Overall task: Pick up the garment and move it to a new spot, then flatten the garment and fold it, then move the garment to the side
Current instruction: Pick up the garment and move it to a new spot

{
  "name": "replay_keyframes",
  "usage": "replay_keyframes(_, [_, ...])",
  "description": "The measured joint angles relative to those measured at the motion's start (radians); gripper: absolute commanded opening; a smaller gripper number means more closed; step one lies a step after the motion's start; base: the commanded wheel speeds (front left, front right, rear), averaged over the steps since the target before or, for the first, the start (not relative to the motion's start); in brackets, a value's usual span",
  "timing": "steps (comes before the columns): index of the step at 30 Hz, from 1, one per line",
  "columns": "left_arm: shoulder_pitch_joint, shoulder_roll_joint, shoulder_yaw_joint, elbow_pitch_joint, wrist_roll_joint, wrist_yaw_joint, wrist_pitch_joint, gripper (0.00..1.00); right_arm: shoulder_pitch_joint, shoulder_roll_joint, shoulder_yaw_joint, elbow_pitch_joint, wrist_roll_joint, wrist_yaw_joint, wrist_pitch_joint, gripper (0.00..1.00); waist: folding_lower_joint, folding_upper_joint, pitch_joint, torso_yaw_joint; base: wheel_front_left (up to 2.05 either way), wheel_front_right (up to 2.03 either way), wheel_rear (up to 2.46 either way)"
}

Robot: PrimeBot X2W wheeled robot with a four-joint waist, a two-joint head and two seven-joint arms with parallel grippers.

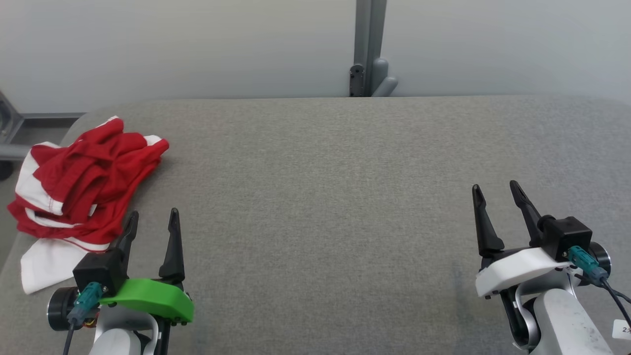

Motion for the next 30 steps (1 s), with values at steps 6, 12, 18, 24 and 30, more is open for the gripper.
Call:
replay_keyframes(6, [-0.005, 0.010, 0.016, -0.004, -0.011, 0.010, -0.007, 1.00, -0.001, 0.003, 0.017, -0.009, 0.002, 0.000, 0.000, 1.00, 0.0000, 0.0000, 0.002, 0.076, 0.00, 0.00, 0.00])
replay_keyframes(12, [-0.006, 0.018, 0.031, -0.006, -0.025, 0.015, -0.014, 1.00, -0.007, 0.012, 0.036, -0.015, 0.005, 0.000, 0.001, 1.00, 0.0000, 0.0000, 0.004, 0.159, 0.00, 0.00, 0.00])
replay_keyframes(18, [-0.006, 0.024, 0.033, -0.004, -0.038, 0.014, -0.014, 1.00, -0.014, 0.019, 0.045, -0.017, 0.006, 0.000, 0.002, 1.00, 0.0000, 0.0000, 0.006, 0.223, 0.00, 0.00, 0.00])
replay_keyframes(24, [-0.006, 0.029, 0.037, -0.010, -0.044, 0.020, -0.017, 1.00, -0.022, 0.024, 0.049, -0.016, 0.006, 0.000, 0.003, 1.00, 0.0000, 0.0000, 0.010, 0.279, 0.00, 0.00, 0.00])
replay_keyframes(30, [-0.006, 0.029, 0.036, -0.011, -0.046, 0.024, -0.023, 1.00, -0.023, 0.025, 0.049, -0.014, 0.007, 0.000, 0.003, 1.00, 0.0000, 0.0000, 0.018, 0.298, 0.00, 0.00, 0.00])
